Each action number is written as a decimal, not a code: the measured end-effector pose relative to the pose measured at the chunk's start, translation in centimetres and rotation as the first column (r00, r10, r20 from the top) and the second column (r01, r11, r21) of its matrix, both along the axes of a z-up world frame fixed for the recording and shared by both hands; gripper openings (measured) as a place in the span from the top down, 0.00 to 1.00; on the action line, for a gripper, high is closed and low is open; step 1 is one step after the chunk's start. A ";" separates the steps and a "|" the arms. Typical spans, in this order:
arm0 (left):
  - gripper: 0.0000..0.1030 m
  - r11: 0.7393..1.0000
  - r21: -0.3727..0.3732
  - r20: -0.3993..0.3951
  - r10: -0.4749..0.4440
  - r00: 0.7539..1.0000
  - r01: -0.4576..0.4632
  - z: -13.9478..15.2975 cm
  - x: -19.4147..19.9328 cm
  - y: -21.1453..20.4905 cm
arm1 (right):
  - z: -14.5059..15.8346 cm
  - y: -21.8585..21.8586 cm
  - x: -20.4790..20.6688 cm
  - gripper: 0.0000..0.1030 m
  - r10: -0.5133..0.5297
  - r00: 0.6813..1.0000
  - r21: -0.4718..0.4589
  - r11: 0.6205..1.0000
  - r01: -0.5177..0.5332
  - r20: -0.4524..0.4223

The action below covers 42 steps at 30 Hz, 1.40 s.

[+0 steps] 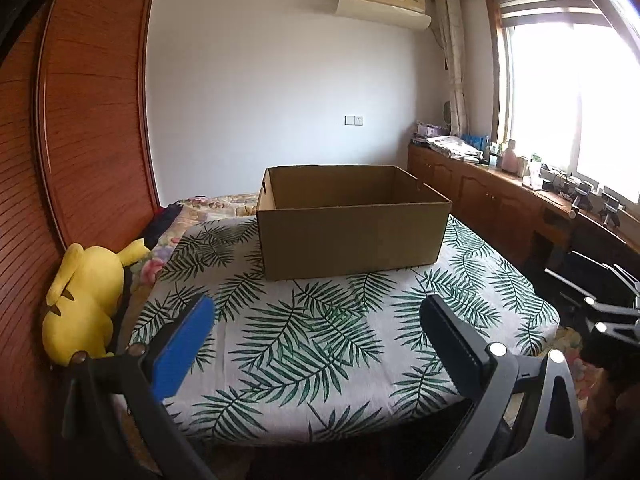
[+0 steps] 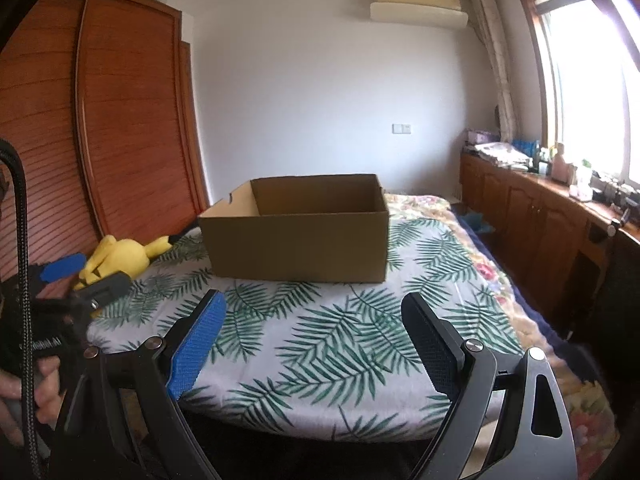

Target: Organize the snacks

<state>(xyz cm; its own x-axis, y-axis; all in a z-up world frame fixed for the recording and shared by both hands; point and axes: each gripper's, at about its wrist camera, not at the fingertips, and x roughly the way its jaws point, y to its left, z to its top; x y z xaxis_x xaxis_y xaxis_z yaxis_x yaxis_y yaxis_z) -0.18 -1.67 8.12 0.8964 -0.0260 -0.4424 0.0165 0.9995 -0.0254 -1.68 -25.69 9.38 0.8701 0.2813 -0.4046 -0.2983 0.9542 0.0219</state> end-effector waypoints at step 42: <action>0.00 0.999 0.027 -0.026 0.043 0.999 -0.042 -2.6 -0.3 0.0 | -2.5 -0.7 0.1 0.13 -0.022 0.999 0.008 1.000 0.022 -0.031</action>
<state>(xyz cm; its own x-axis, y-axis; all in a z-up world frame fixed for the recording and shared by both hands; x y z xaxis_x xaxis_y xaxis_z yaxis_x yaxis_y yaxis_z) -0.51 -1.66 5.48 0.8844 0.0241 -0.4660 -0.0266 0.9996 0.0012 -1.54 -26.37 6.87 0.8633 0.2660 -0.4290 -0.2765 0.9602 0.0390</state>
